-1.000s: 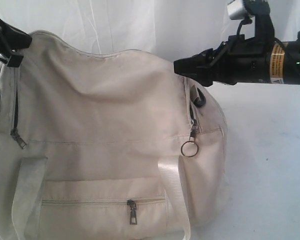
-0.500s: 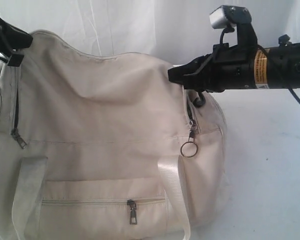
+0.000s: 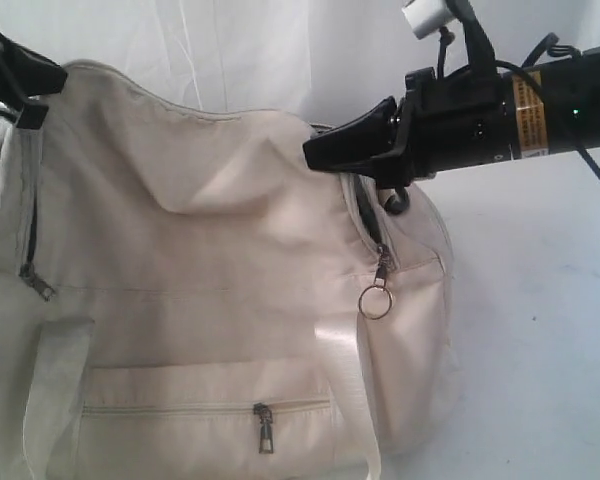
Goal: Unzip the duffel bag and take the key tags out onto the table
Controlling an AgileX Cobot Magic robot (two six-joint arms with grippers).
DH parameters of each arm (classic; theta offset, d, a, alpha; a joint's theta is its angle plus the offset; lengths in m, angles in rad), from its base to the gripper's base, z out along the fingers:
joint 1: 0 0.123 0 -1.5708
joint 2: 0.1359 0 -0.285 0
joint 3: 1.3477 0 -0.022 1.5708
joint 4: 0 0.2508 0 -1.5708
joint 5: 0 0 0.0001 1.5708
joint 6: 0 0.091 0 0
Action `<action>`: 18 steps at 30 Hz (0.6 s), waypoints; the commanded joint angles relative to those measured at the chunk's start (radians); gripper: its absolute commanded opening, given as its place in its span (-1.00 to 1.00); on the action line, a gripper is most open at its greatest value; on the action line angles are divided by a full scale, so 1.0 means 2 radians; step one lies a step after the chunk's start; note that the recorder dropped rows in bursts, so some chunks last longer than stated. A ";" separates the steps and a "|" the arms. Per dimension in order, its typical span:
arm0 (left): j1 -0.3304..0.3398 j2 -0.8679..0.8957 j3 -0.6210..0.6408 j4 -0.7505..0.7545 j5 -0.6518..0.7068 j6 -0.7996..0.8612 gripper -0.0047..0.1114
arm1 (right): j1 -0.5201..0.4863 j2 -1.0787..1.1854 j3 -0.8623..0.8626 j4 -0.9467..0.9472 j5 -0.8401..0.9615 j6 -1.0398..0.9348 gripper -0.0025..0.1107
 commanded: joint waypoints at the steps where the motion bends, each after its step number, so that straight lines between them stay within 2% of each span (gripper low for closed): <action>1: -0.001 -0.008 -0.010 -0.043 -0.006 0.000 -0.12 | 0.000 -0.004 0.001 -0.011 -0.049 -0.005 -0.96; 4: -0.001 -0.008 -0.010 -0.045 -0.006 -0.001 0.15 | 0.000 -0.004 0.001 -0.011 -0.100 -0.005 -0.96; 12: -0.001 -0.035 -0.010 -0.006 0.048 0.003 0.11 | 0.002 -0.023 0.001 -0.011 -0.101 0.028 -0.96; 18: -0.001 -0.051 -0.010 0.092 0.059 0.071 0.12 | 0.002 -0.060 0.001 -0.011 -0.101 0.075 -0.96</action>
